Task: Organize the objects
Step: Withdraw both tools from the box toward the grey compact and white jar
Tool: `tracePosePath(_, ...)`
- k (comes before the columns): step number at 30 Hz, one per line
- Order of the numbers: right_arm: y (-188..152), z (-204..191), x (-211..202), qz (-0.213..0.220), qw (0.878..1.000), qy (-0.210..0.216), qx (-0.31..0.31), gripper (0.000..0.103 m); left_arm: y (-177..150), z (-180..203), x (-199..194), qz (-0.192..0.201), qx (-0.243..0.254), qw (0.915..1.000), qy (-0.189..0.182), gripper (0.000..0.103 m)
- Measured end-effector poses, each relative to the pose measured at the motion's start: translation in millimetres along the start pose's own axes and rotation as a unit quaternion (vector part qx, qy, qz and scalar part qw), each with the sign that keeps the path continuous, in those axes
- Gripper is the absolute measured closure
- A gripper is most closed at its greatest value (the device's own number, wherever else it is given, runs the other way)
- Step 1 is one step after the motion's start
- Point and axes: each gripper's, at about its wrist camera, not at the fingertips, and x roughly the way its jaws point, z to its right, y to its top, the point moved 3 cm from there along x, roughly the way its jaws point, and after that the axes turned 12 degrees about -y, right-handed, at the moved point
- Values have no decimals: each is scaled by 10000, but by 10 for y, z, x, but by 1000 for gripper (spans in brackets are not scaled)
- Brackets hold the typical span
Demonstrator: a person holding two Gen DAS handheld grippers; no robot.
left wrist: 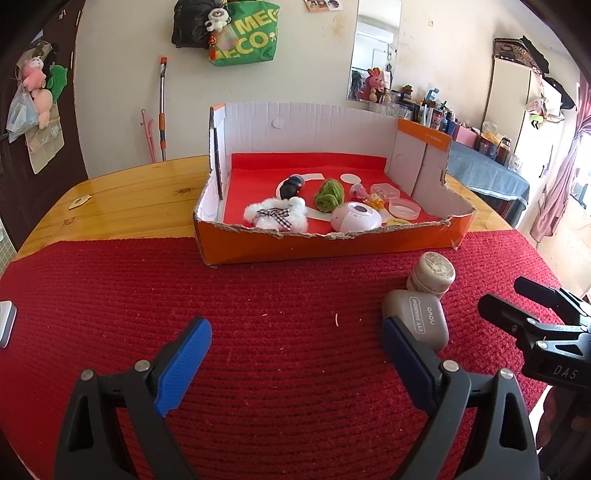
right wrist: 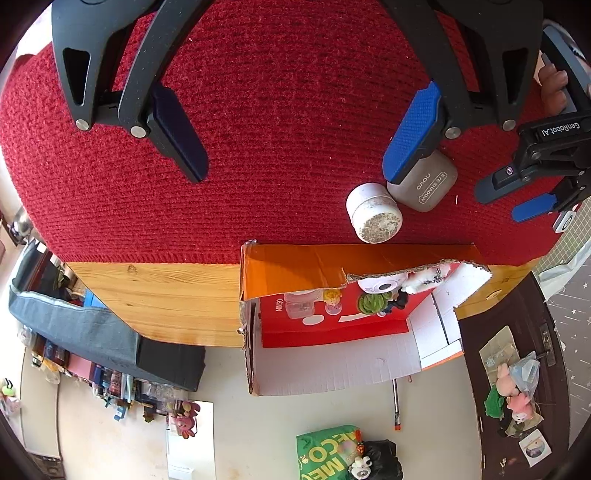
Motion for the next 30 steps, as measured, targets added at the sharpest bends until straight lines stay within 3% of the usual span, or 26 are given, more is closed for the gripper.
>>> tracePosePath(17,50,315,-15,4,9994,-204,285,6,93,389,398,-669,-113,9951,-721,8)
tracePosePath(30,102,557,0,-37,9983,-242,530,6,90,446,547,-872,583,9939,-342,7)
